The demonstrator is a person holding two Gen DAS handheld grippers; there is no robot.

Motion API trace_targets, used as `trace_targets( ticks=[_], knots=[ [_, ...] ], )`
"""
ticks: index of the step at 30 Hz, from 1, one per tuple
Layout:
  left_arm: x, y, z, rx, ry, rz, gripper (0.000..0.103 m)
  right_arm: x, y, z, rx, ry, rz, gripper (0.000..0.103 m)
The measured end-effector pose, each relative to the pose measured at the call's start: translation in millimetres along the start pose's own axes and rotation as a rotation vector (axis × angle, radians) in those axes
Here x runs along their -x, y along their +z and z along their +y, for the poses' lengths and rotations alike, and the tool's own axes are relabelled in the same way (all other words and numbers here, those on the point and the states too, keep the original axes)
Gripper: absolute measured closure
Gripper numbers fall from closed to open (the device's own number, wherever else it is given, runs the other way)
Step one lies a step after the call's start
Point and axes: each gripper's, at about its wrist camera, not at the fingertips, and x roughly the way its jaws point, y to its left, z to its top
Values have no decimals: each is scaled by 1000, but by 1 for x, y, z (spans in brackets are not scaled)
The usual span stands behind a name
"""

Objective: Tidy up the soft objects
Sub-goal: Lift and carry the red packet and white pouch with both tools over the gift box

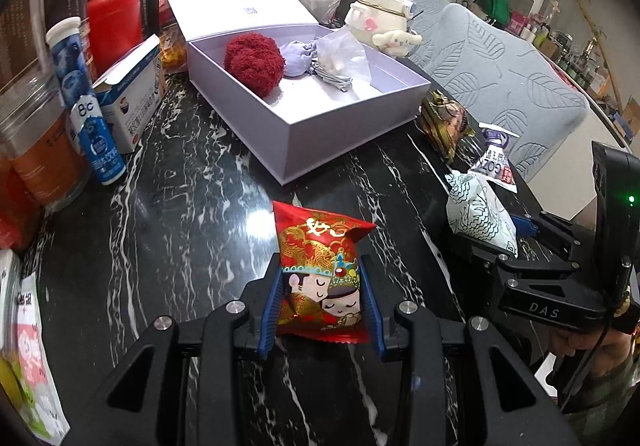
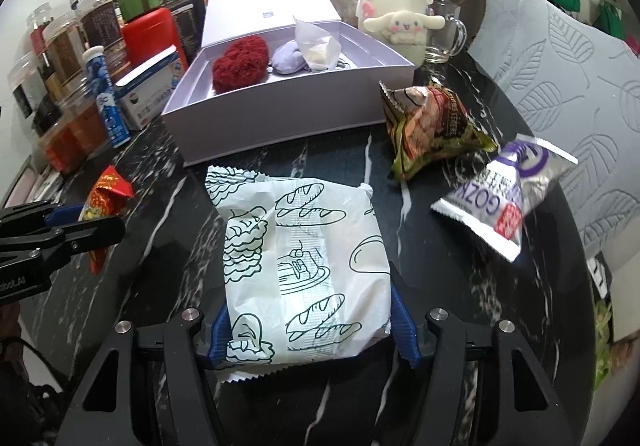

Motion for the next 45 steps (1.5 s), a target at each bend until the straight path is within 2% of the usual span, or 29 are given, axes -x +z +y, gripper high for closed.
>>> trace_targets(
  ticks=[16, 24, 36, 45],
  knots=[
    [27, -26, -13, -16, 6, -36, 68, 35, -38, 22, 13, 65, -32, 39],
    [33, -29, -15, -20, 12, -47, 68, 40, -44, 36, 30, 156, -38, 39],
    [37, -13, -11, -13, 8, -74, 68, 43, -23, 47, 72, 207, -68, 39],
    [38, 17, -7, -31, 8, -106, 68, 44, 6, 47, 101, 246, -103, 39]
  ],
)
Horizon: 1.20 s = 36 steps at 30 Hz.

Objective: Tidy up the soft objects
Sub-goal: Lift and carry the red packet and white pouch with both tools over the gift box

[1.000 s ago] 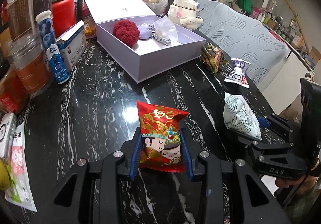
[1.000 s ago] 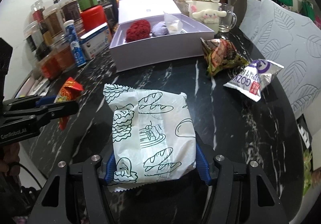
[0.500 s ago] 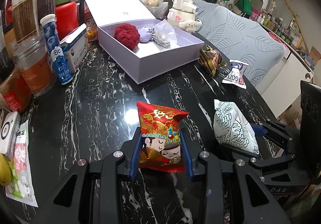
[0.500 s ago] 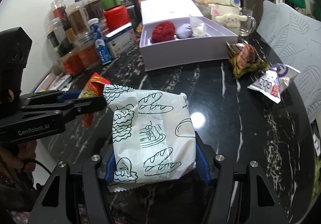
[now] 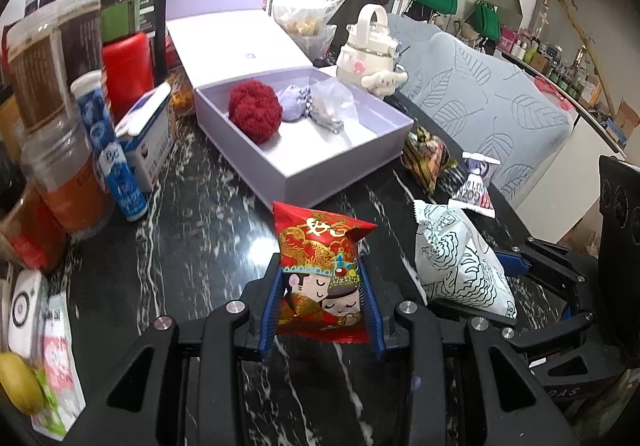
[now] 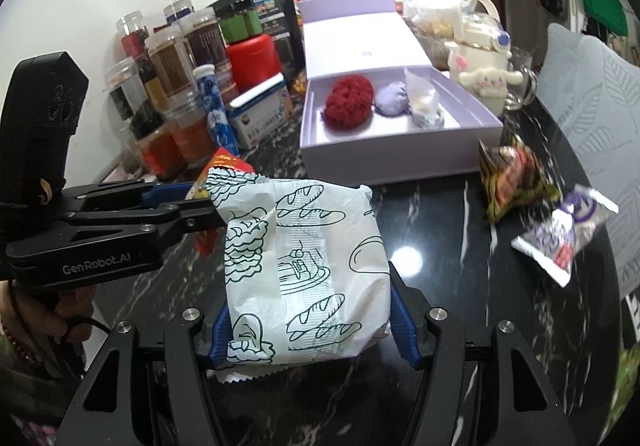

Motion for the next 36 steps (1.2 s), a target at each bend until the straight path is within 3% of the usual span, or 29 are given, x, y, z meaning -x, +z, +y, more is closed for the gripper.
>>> trace_targets(
  ticks=[20, 36],
  knots=[
    [12, 79, 4, -36, 30, -140, 68, 8, 86, -16, 52, 39, -112, 39],
    [6, 141, 10, -45, 32, -243, 68, 10, 153, -37, 84, 15, -188, 39]
  ],
)
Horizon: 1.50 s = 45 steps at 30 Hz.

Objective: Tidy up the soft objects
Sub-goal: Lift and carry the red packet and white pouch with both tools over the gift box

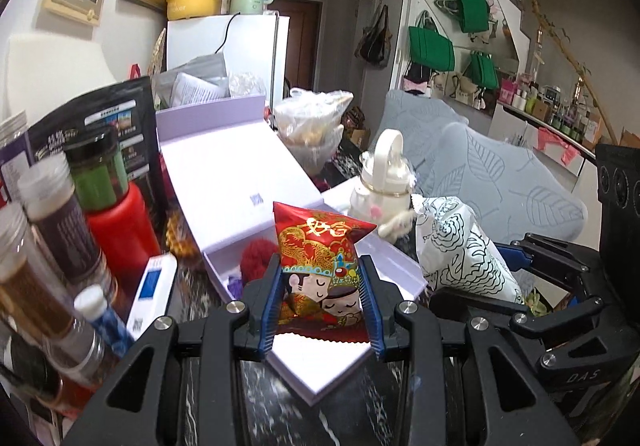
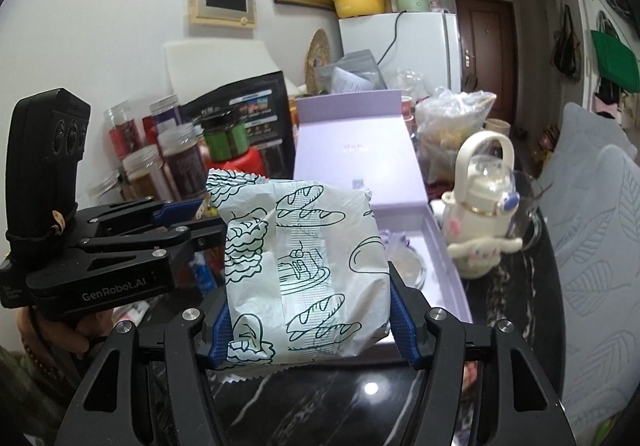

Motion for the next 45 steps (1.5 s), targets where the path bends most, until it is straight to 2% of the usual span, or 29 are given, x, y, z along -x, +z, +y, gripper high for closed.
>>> trace_targets(
  ticks=[8, 15, 21, 25, 27, 31, 37, 45],
  knots=[
    [-24, 26, 3, -4, 4, -32, 68, -16, 25, -20, -6, 2, -32, 39],
    [-53, 45, 12, 32, -7, -49, 68, -31, 42, -42, -21, -9, -52, 39],
    [-74, 57, 13, 11, 23, -60, 68, -50, 57, -58, -6, -24, -51, 39],
    [-92, 54, 16, 4, 52, -27, 68, -67, 61, -70, -16, -20, -54, 39],
    [-103, 50, 18, -4, 67, -2, 68, -79, 60, -76, -27, -10, -24, 39],
    [-123, 44, 21, -6, 92, 50, 68, -99, 53, -85, -32, -44, 43, 39],
    [-156, 30, 20, -11, 74, 153, 68, -119, 43, -91, -24, -78, 106, 39],
    [-175, 20, 15, -38, 84, 229, 68, -146, 30, -99, -45, -82, 192, 39]
  ],
)
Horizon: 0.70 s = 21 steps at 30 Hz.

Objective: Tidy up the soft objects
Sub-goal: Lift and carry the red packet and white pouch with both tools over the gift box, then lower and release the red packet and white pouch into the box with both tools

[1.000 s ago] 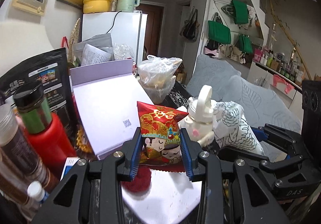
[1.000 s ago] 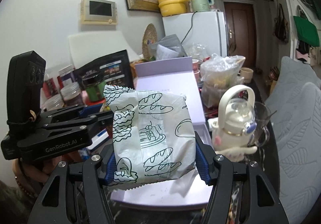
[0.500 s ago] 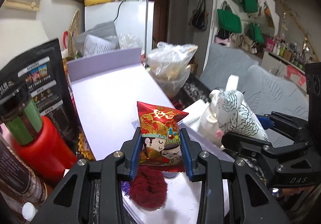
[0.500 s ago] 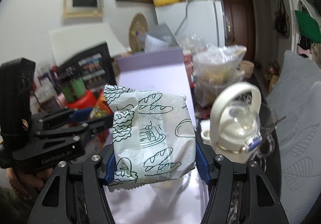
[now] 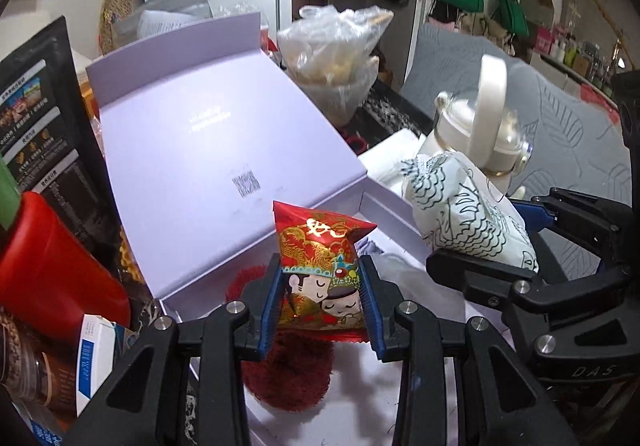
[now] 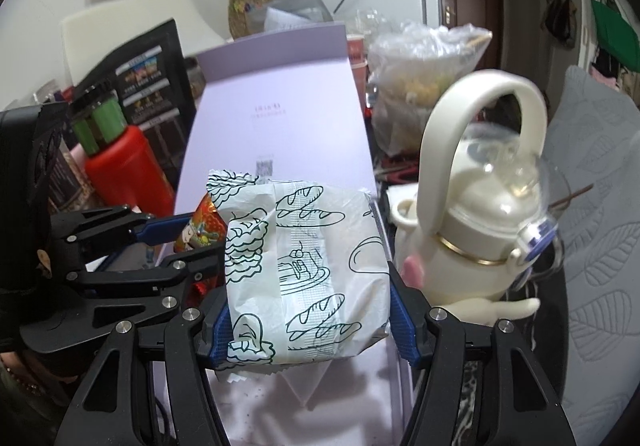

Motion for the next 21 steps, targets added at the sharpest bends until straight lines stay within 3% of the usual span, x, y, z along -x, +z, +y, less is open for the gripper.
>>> trace_targets(
  ticks=[21],
  knots=[
    [-28, 2, 8, 42, -10, 141, 68, -30, -3, -8, -22, 55, 106, 39]
  ],
)
